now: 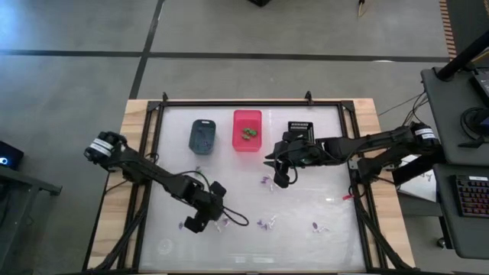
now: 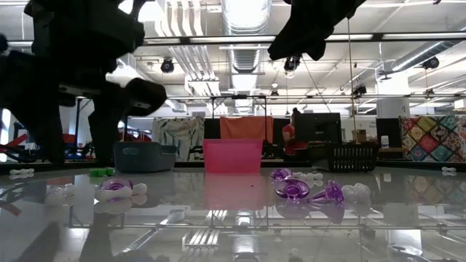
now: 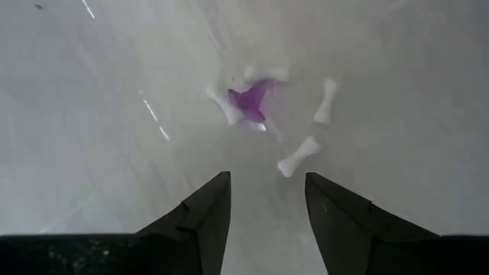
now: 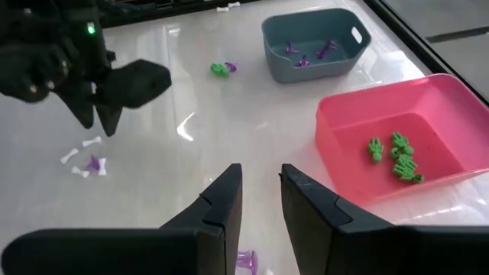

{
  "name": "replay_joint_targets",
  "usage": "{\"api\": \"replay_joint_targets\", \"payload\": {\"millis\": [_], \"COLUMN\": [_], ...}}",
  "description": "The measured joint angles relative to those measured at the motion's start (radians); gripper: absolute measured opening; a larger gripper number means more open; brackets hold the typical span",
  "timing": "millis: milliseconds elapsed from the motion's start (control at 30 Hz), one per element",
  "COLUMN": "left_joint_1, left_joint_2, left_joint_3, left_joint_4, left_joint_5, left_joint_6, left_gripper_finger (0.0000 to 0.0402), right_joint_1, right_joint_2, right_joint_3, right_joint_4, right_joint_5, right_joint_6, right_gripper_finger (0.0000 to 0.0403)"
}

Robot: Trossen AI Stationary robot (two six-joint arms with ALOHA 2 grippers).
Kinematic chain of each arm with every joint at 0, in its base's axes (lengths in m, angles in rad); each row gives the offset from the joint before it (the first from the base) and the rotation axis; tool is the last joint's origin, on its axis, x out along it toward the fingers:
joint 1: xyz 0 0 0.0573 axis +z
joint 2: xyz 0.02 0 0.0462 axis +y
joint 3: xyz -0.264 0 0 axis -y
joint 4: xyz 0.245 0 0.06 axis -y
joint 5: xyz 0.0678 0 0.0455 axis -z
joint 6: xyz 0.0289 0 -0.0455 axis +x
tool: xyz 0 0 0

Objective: Sort Halloween decoration
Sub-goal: Put the white bone toy into the black bin

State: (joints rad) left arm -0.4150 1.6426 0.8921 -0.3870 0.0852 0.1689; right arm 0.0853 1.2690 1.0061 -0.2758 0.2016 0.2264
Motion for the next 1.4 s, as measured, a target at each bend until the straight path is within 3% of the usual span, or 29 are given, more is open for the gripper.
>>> {"api": "replay_joint_targets", "payload": {"millis": [333,1200,1400], "left_joint_1": [-0.031,-0.049,-0.049], "left_joint_2": [0.117,0.106,0.106], "left_joint_3": [0.045,0.054,0.054], "left_joint_4": [-0.009,0.007,0.006], "left_joint_5": [-0.011,-0.035,-0.033], "left_joint_6": [0.033,0.048,0.048], "left_gripper_finger": [0.0122,0.0113,0.0058], "right_joint_1": [0.0,0.0,0.0], "right_joint_2": [0.0,0.0,0.0], "right_joint_3": [0.0,0.0,0.0], "right_joint_4": [-0.009,-0.009,-0.009], "right_joint_5": [0.0,0.0,0.0], "right_joint_6": [0.0,0.001,-0.001], "right_gripper_finger": [0.0073,0.0073,0.0073]}}
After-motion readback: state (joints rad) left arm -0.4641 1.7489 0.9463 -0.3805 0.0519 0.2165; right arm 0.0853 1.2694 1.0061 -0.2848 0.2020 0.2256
